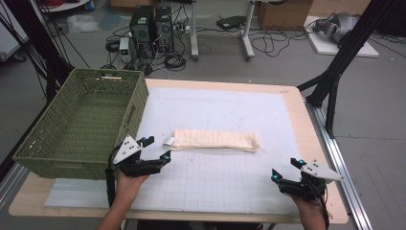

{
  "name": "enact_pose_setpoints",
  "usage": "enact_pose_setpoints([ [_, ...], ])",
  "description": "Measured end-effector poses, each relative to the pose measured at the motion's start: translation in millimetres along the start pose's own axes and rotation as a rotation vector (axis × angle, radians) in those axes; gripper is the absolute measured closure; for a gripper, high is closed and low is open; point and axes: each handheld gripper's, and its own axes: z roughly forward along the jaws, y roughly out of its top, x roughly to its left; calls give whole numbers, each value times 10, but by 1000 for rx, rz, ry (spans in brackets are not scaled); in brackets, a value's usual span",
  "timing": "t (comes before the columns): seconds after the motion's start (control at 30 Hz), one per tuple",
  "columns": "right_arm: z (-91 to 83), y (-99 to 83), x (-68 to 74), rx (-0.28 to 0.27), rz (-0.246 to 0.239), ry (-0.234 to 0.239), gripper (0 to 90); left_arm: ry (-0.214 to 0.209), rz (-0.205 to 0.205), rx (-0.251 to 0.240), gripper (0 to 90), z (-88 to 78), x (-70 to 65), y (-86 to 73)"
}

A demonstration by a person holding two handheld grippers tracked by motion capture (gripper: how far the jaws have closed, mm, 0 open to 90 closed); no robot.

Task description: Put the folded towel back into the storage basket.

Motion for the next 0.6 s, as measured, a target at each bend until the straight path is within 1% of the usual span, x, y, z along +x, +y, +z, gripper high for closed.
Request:
enact_pose_setpoints([
  [0.27,26,-19,-12,10,0,3,161,-1,-11,7,166,10,19,-14],
  [0.43,22,-24,-28,2,-1,-3,161,-3,-22,6,166,15,33,-15],
  [0.53,10,-35,-42,3,9,-6,161,2,-27,6,166,20,36,-16],
  [0.6,5,-41,-50,3,6,-7,161,10,-25,6,166,30,40,-18],
])
